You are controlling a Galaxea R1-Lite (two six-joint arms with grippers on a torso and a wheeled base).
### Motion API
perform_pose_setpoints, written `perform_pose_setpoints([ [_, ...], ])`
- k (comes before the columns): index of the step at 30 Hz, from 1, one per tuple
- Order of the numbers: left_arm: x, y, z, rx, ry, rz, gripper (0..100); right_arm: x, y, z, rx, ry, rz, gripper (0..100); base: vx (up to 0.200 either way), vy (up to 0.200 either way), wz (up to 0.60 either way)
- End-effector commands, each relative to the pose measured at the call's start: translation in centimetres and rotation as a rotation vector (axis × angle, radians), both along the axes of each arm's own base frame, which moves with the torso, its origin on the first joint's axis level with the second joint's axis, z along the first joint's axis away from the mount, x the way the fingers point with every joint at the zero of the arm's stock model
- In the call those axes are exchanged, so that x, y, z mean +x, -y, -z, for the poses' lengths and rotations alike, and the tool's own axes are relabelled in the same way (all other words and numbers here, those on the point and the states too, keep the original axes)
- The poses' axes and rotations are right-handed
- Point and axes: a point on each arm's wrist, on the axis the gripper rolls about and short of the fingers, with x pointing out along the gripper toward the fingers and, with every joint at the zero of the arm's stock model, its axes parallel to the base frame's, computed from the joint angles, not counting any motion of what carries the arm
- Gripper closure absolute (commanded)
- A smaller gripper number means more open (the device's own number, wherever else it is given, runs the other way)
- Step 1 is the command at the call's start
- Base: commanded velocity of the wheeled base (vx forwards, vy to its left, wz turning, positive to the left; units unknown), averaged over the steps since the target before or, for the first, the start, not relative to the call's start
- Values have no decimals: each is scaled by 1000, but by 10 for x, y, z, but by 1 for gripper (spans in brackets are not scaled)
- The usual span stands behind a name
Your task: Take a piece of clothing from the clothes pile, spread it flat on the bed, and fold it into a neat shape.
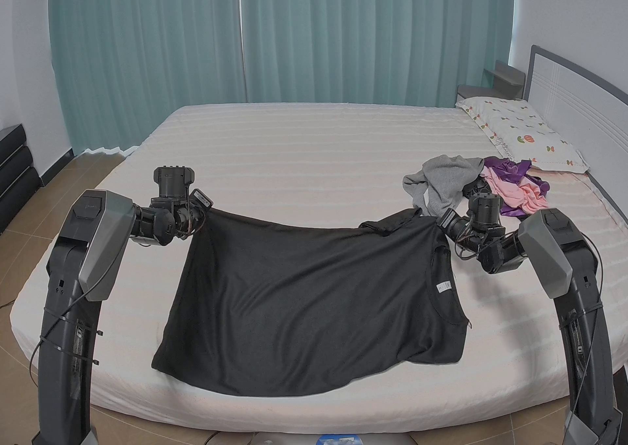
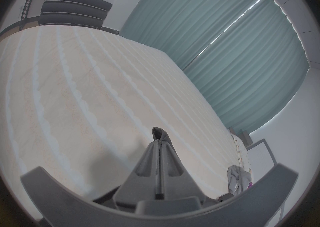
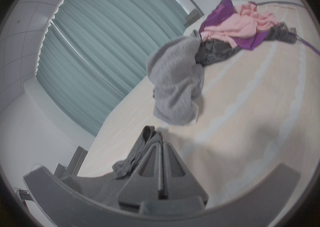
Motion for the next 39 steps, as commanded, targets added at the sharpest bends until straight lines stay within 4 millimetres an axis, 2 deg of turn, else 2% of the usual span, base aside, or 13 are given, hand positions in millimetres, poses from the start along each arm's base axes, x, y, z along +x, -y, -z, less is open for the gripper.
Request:
perform_pose_setpoints([
  [1, 3, -4, 2, 3, 28, -21, 100, 7, 4, -16, -1, 61, 31, 100, 0, 0, 0],
  [5, 6, -10, 3, 6, 78, -47, 100, 11, 7, -22, -9, 102, 66, 100, 0, 0, 0],
  [13, 10, -10, 26, 8, 53, -48, 100, 10, 3, -2, -17, 69, 65, 100, 0, 0, 0],
  [18, 12, -10, 30, 5, 46, -45, 100, 9, 0, 4, -18, 57, 60, 100, 0, 0, 0],
  [19, 12, -10, 30, 4, 44, -42, 100, 8, 0, 5, -20, 52, 59, 0, 0, 0, 0],
  [20, 12, -10, 33, 3, 40, -40, 0, 7, -1, 6, -20, 46, 56, 0, 0, 0, 0],
  [26, 11, -10, 38, 4, 24, -40, 0, 2, 0, 8, -15, 25, 55, 0, 0, 0, 0],
  [29, 9, -13, 36, 6, 17, -48, 0, -3, 9, -10, -6, 56, 71, 0, 0, 0, 0],
  [32, 7, -14, 37, 7, 9, -49, 0, -5, 11, -14, -4, 56, 74, 0, 0, 0, 0],
  [33, -7, -23, 22, 1, -19, -52, 0, -27, 18, -31, 25, 23, 64, 0, 0, 0, 0],
  [34, -14, -25, 19, -10, -36, -37, 0, -37, 17, -38, 44, 19, 38, 0, 0, 0, 0],
  [36, -22, -26, 15, -20, -54, -13, 0, -47, 18, -42, 58, 10, 17, 0, 0, 0, 0],
  [39, -59, -29, -8, -69, -103, 62, 0, -85, 16, -54, 78, -34, -37, 0, 0, 0, 0],
])
